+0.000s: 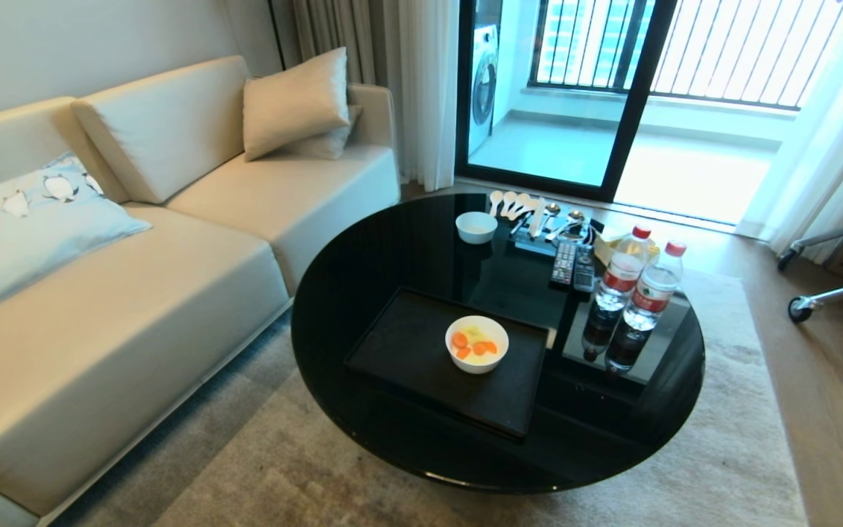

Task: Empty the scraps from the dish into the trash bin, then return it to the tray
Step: Pick up the bowl with leftover food

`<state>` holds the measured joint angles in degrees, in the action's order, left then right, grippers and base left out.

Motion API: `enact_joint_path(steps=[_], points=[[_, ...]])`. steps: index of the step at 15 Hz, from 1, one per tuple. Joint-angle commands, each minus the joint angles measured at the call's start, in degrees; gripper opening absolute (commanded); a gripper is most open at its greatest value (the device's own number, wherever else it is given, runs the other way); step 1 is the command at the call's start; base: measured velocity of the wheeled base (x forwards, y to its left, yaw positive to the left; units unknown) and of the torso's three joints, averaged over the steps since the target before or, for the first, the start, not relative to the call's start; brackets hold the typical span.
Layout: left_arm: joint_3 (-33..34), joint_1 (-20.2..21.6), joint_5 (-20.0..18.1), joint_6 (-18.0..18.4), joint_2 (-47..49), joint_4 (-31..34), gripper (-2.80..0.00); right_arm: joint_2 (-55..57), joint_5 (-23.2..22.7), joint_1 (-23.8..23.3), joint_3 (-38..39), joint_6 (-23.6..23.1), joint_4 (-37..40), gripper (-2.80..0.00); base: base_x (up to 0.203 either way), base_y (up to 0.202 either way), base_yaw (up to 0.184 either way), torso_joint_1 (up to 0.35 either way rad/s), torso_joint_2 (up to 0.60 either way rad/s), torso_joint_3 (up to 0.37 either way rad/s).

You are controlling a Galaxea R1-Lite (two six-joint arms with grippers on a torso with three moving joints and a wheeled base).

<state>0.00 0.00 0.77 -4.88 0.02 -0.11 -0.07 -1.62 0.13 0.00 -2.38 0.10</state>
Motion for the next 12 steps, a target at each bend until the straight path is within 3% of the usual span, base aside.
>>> enact_joint_path(steps=[1, 12], points=[[0.0, 0.0, 0.0, 0.0, 0.0, -0.1, -2.80, 0.1, 0.0, 0.0, 0.0, -0.1, 0.0, -2.80, 0.000, 0.000, 0.000, 0.000, 0.00, 0.000], [0.0, 0.0, 0.0, 0.0, 0.0, -0.1, -2.80, 0.1, 0.2, 0.0, 0.0, -0.6, 0.0, -2.80, 0.000, 0.000, 0.000, 0.000, 0.00, 0.000]])
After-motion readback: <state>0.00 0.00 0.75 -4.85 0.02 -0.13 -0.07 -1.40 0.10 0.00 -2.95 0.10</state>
